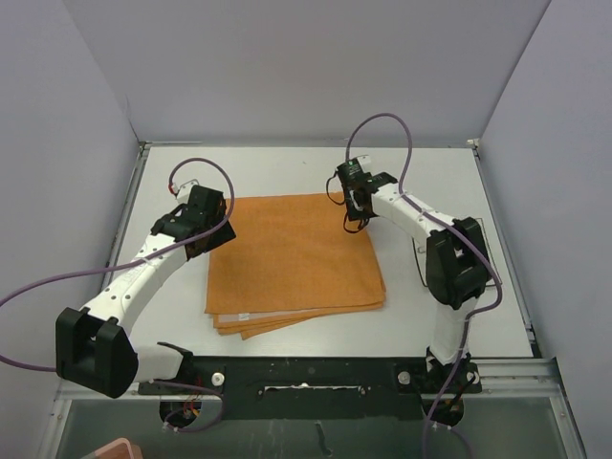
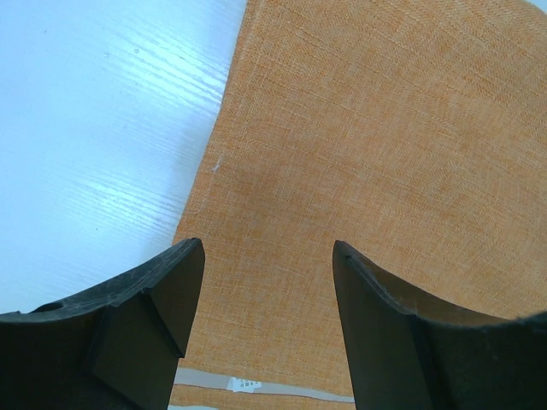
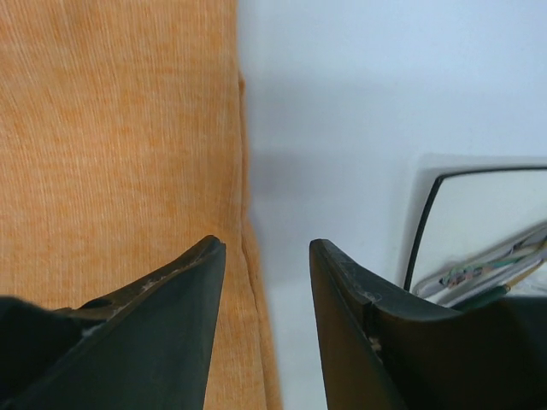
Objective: Set the dinner table for one person
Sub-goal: Flatten out the napkin at the center of the board.
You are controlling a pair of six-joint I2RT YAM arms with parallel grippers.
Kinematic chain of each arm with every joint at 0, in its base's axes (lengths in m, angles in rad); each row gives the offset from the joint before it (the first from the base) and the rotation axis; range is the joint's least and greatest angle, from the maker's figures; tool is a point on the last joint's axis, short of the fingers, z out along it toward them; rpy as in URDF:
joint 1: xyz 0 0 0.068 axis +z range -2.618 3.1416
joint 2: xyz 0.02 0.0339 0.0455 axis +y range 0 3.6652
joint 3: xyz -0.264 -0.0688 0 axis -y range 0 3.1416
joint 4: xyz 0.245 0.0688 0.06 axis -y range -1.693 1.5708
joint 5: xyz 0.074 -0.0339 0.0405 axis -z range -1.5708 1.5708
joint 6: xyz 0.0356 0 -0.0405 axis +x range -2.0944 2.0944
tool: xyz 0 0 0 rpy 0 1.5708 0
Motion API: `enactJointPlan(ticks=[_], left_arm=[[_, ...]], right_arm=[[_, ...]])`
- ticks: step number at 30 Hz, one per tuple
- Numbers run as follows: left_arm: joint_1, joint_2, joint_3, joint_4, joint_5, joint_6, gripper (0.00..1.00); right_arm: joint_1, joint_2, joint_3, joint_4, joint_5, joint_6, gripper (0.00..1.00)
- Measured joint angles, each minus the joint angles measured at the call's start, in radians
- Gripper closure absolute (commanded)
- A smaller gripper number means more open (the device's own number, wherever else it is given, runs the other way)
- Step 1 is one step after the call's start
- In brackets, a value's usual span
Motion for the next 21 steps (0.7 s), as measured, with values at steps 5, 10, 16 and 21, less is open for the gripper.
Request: enactJointPlan(ticks=[5,10,16,21], left_arm=[[-0.003,-0.001,0.0,0.0,0.0,0.003,0.4],[-0.003,-0.002,0.0,0.0,0.0,0.014,0.4],[-0.003,-0.005,0.0,0.0,0.0,0.026,0.4],[-0.003,-0.005,0.0,0.0,0.0,0.027,0.4]], right_arm=[[-0.004,0.106,0.122,0.005,-0.007,-0.023,0.56],[-0.003,0.194,0.181,0.003,-0.02,-0.036,0.56],[-0.006,0.246,0.193,-0.009,-0.026,-0.049,0.56],[-0.019,0.256,0.217,-0.011,-0.027,-0.056,0.56]])
